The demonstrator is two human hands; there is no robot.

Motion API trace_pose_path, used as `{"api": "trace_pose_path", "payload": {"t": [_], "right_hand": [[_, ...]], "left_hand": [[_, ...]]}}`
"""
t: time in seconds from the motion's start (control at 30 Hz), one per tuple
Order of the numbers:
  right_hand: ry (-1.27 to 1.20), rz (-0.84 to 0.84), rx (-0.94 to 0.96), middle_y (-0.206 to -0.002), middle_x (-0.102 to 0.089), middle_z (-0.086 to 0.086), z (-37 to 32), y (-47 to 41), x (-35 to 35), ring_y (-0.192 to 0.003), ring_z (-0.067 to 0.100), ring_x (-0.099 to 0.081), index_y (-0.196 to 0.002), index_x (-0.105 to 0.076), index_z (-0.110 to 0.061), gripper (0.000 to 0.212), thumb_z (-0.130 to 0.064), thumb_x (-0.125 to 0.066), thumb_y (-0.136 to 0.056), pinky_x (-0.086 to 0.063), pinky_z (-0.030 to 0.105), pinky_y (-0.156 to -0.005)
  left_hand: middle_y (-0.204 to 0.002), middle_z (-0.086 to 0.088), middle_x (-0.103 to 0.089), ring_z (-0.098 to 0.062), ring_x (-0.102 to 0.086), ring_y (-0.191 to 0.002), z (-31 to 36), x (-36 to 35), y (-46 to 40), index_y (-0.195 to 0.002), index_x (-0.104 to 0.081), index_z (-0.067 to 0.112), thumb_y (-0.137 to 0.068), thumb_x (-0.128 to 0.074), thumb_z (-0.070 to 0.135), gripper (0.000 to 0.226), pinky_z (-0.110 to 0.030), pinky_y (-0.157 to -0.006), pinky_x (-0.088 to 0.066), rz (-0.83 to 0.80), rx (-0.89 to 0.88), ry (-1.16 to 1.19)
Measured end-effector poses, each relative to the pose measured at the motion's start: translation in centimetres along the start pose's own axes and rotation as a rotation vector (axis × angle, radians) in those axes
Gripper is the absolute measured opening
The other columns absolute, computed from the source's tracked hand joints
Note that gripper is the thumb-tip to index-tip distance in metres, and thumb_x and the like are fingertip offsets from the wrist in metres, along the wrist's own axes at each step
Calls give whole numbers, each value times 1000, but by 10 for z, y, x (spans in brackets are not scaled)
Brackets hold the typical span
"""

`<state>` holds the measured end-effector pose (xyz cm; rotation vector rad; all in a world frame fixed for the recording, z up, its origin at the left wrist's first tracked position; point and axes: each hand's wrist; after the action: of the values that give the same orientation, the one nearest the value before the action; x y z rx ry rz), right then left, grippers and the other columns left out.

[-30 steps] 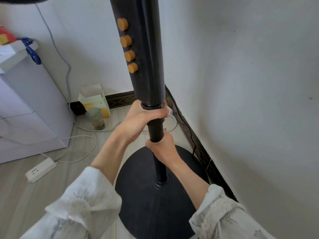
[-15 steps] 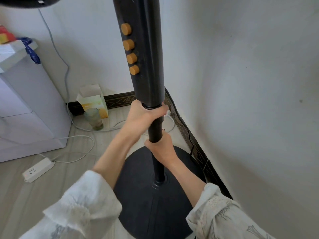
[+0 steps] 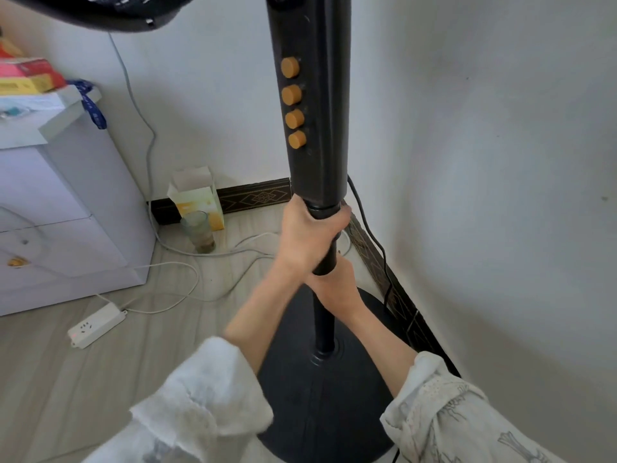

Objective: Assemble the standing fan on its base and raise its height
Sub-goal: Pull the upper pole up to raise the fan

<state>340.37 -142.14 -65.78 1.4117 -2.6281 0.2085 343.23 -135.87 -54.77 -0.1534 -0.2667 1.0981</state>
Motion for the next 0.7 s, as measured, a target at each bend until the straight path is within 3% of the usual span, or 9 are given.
{"api": "trace_pose_path", "payload": {"t": [0.07,0.13,0.27,0.33,0.4,0.5,0.57,0.63,0.7], "right_hand": [[43,-6,28,-73,-54,-5,2,0,-2,-73,9,-53,-86,-57,-8,9,0,-57,-82,-44,21,-64],[62,-31,23,-72,-53,-3,1,1,-2,-73,14,-53,-95,-58,4,12,-1,-55,-84,-44,21,-66],[-2,-1,-55,-70,-52,5,-2,1,1,-60,16,-51,-76,-50,-11,17,-7,-65,-71,-41,23,-53],[-5,-2,-69,-69,-50,2,-3,2,1,-59,14,-49,-73,-47,-18,23,-7,-66,-70,-40,22,-53],[-8,6,-76,-71,-51,5,-2,2,0,-61,16,-51,-77,-49,-14,20,-7,-66,-71,-41,23,-54],[0,21,-55,-78,-58,18,-2,0,-2,-65,21,-54,-88,-54,-1,20,-10,-66,-74,-42,24,-55],[5,16,-28,-75,-58,15,-2,0,-2,-62,17,-52,-86,-54,0,18,-11,-65,-78,-39,18,-52],[-14,9,-12,-74,-57,14,-1,0,-3,-61,19,-52,-83,-53,-2,15,-10,-65,-78,-39,21,-54],[-11,-1,-36,-78,-59,16,0,0,-1,-64,24,-54,-87,-54,0,18,-9,-66,-76,-43,25,-56]], "left_hand": [[-66,11,-55,-15,-57,-67,0,-22,12,-93,-50,15,-72,-69,18,28,-44,-82,-52,264,1,-64],[-73,13,-56,-16,-59,-76,1,-22,13,-101,-48,15,-73,-70,20,36,-47,-88,-49,287,-4,-81],[-94,-1,-66,-9,-64,-87,-4,28,-2,-111,-56,7,-78,-68,11,35,-27,-80,-50,-361,69,66],[-100,-2,-66,-11,-62,-96,-8,44,-5,-110,-58,9,-81,-62,5,29,-25,-87,-49,-509,42,101],[-100,0,-65,-11,-61,-99,-8,42,-2,-107,-57,14,-83,-60,3,27,-28,-91,-47,-426,-1,53],[-93,14,-59,-15,-56,-102,-6,22,7,-103,-50,20,-80,-67,16,29,-41,-99,-43,-145,-37,-155],[-86,21,-53,-16,-54,-99,-4,9,16,-98,-42,24,-74,-73,26,40,-47,-98,-41,40,-53,-220],[-85,20,-52,-13,-55,-95,-1,2,18,-95,-38,25,-67,-78,32,49,-43,-94,-44,140,-68,-192],[-89,16,-55,-9,-56,-92,0,7,12,-98,-43,23,-66,-79,32,50,-24,-86,-49,69,-62,-181]]}}
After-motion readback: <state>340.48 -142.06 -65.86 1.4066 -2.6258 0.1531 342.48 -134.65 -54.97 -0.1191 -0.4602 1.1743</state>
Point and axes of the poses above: each hand's wrist, its own y-axis away from the middle knuckle, its own x-axis out of the back of the hand, z = x × y
